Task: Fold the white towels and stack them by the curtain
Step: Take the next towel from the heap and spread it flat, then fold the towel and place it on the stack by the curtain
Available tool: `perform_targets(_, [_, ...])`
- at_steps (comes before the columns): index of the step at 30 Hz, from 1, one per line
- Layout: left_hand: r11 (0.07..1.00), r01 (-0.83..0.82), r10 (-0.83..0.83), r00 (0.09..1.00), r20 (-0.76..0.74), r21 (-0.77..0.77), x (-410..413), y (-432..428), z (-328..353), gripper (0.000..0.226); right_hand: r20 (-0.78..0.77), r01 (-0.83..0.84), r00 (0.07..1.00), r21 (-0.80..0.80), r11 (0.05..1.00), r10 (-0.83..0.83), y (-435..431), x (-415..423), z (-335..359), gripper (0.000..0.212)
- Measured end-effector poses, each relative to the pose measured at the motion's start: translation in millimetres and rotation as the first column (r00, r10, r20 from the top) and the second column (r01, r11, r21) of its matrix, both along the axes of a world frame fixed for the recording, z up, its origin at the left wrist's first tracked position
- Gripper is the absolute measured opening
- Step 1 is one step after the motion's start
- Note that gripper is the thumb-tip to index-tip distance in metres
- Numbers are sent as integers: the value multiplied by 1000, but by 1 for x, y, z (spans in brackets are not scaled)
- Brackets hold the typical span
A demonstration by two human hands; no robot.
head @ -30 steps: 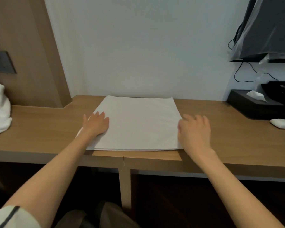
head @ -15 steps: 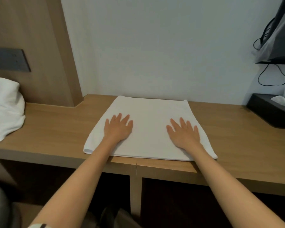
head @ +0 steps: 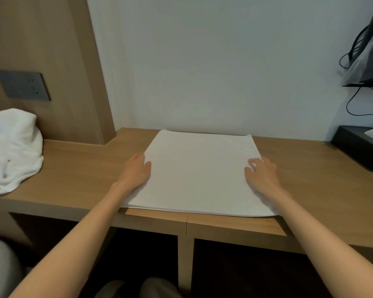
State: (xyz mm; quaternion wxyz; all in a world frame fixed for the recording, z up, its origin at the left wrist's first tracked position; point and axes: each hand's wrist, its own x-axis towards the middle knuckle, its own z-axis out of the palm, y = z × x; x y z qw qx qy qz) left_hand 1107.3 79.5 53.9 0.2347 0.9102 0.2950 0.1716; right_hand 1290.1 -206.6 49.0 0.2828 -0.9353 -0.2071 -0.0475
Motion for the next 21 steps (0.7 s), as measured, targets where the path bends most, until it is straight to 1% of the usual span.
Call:
perform_targets(1, [1000, -21, 21, 999, 32, 1, 3, 5, 1, 23, -19, 15, 1000, 23, 1000, -14, 1, 7, 2, 41])
perform_targets(2, [999, -40, 40, 999, 36, 2, 5, 9, 5, 17, -32, 27, 999, 16, 1000, -26, 1, 15, 3, 40])
perform_targets(3, [999, -54, 54, 997, 46, -1, 8, 14, 7, 17, -39, 36, 999, -14, 999, -37, 2, 23, 5, 40])
perform_targets(5, [993, -64, 70, 995, 66, -95, 13, 24, 12, 9, -67, 56, 996, -52, 997, -60, 3, 36, 8, 39])
perform_targets(7, [980, -70, 85, 994, 74, -184, 16, 31, 17, 41, -116, 84, 989, -61, 995, -91, 5, 47, 12, 42])
perform_targets(8, [975, -73, 90, 993, 75, -211, 18, 35, 16, 46, -141, 102, 984, -80, 992, -113, 7, 51, 14, 43])
perform_targets(9, [973, -65, 84, 993, 78, -221, 20, 39, 15, 43, -163, 124, 977, -106, 987, -140, 8, 54, 16, 42])
perform_targets(11, [965, -57, 78, 994, 74, -256, 22, 44, 14, 31, -202, 166, 960, -156, 974, -196, 11, 60, 18, 35])
perform_targets(13, [957, -52, 77, 994, 77, -287, 25, 49, 13, 12, -243, 175, 947, -163, 971, -212, 11, 64, 21, 24])
perform_targets(14, [956, -47, 73, 994, 79, -289, 25, 51, 13, 12, -261, 172, 943, -154, 973, -208, 11, 66, 22, 18])
perform_targets(15, [955, -42, 64, 996, 68, -294, 25, 53, 13, 20, -272, 170, 941, -139, 976, -203, 11, 67, 22, 14])
perform_targets(16, [956, -37, 54, 997, 51, -291, 25, 54, 14, 23, -282, 175, 938, -112, 978, -200, 12, 67, 22, 13])
perform_targets(19, [953, -35, 30, 999, -21, -302, 26, 56, 17, 22, -339, 219, 918, -3, 976, -207, 13, 64, 18, 15])
perform_targets(21, [949, -39, 25, 999, -47, -313, 26, 56, 18, 26, -375, 244, 904, 56, 968, -206, 13, 63, 17, 13])
